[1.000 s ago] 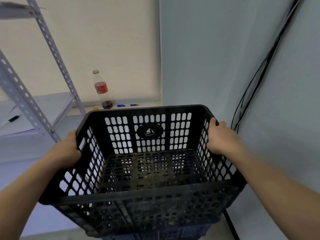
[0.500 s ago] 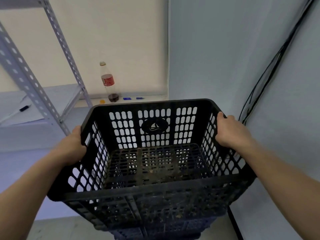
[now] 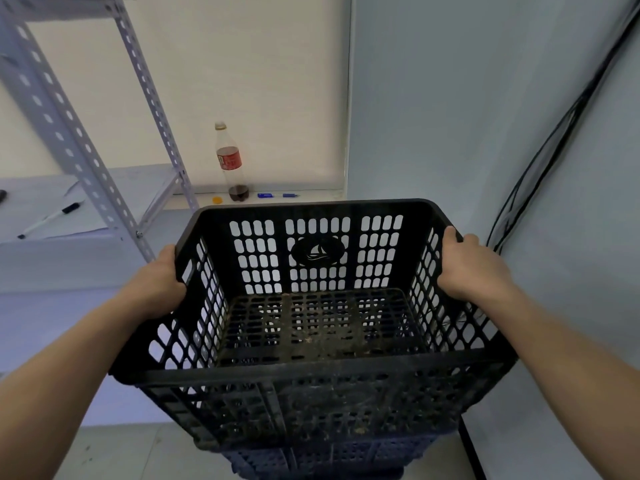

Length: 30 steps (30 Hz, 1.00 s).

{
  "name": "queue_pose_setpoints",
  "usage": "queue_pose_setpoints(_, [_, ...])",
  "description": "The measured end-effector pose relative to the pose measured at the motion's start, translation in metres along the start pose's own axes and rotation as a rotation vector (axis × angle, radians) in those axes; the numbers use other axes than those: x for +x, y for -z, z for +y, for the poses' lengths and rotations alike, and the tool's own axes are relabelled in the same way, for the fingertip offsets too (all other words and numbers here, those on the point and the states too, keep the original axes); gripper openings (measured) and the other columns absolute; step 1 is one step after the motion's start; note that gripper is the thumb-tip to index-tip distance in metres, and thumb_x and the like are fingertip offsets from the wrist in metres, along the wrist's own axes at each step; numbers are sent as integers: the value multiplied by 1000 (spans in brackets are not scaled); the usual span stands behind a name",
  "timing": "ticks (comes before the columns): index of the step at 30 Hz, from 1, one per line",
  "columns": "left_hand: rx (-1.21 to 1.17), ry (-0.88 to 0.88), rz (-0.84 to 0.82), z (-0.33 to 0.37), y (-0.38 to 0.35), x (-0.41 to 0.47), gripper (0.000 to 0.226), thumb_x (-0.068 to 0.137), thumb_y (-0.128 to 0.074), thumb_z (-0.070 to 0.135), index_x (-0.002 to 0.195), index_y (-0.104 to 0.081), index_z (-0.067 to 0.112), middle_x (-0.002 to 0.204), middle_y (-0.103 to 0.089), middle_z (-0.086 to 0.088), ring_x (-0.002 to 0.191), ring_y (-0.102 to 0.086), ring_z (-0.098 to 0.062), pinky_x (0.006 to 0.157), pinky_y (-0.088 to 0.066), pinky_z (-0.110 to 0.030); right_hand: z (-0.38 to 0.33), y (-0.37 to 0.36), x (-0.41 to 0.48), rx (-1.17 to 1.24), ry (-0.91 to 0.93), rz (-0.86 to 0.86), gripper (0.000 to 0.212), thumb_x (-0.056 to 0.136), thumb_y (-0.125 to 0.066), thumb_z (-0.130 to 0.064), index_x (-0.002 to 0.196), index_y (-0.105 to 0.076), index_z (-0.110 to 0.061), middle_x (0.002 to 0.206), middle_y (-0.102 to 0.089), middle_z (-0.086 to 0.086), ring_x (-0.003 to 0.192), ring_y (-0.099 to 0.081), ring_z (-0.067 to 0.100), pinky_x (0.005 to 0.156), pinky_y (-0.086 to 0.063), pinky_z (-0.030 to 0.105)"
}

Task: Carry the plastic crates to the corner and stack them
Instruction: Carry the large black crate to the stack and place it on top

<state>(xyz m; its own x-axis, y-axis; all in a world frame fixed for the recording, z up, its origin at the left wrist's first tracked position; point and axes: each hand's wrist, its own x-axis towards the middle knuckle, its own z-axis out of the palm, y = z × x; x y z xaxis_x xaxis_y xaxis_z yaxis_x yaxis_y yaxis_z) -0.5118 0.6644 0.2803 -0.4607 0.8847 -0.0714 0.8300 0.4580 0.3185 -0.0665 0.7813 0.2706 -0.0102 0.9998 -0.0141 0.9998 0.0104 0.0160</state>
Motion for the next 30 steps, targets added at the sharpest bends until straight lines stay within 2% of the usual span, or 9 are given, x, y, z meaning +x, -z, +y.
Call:
queue_pose_setpoints(4, [75,-4,30,3,2,-4,47,88,-61,16,129,-38,13,110,-65,-21,93,-62,-38,82,-52,-46,1,2,1,51,19,6,81,90,-61,-25,156,-18,-11,133,-45,19,103,-61,36,70,-49,39])
queue_pose_setpoints(7, [112,-83,172,7,6,-14,40,88,-60,22,123,-44,13,107,-63,-16,89,-60,-37,73,-49,-43,4,3,3,145,18,52,78,86,-64,-35,150,-27,-11,133,-44,14,108,-59,35,78,-54,43])
queue_pose_setpoints(10, [193,-121,160,7,4,-29,52,92,-57,31,138,-41,15,137,-51,-13,108,-60,-35,80,-52,-44,4,3,3,162,23,65,65,86,-63,-38,139,-39,-10,129,-47,12,108,-58,33,83,-55,45])
queue_pose_setpoints(12, [259,-100,52,5,0,-34,70,94,-57,35,152,-25,15,160,-26,-4,122,-56,-32,88,-52,-43,3,3,2,137,34,62,55,88,-61,-37,133,-44,-10,123,-50,10,103,-59,31,79,-55,43])
queue_pose_setpoints(14, [259,-94,19,3,-2,-31,75,94,-57,35,154,-16,14,164,-15,-2,124,-56,-32,89,-52,-43,2,2,1,104,49,71,52,89,-60,-35,131,-45,-9,121,-51,10,101,-60,30,75,-54,41])
queue_pose_setpoints(17, [235,-107,24,3,-2,-24,72,93,-57,30,151,-18,12,163,-17,-6,120,-58,-35,86,-51,-43,1,1,1,68,69,75,47,89,-60,-31,126,-45,-7,119,-52,12,101,-60,31,71,-51,38])
queue_pose_setpoints(19, [237,-97,18,3,-3,-22,73,93,-57,29,152,-17,12,163,-17,-6,122,-57,-35,88,-51,-43,0,1,0,55,75,74,49,91,-60,-31,129,-44,-6,122,-52,13,106,-60,32,73,-48,38])
queue_pose_setpoints(24, [214,-82,-4,5,-1,-22,75,93,-57,28,153,-15,12,164,-15,-7,127,-53,-34,95,-49,-44,-2,-1,-1,-54,95,56,71,90,-59,-41,145,-33,-3,137,-42,19,122,-49,33,95,-53,41])
queue_pose_setpoints(30, [203,-73,-15,8,2,-26,79,94,-56,29,157,-11,11,166,-13,-8,136,-46,-33,103,-44,-44,-12,-2,-10,-200,48,-7,88,85,-56,-55,155,-25,-12,149,-25,28,125,-45,37,96,-51,43])
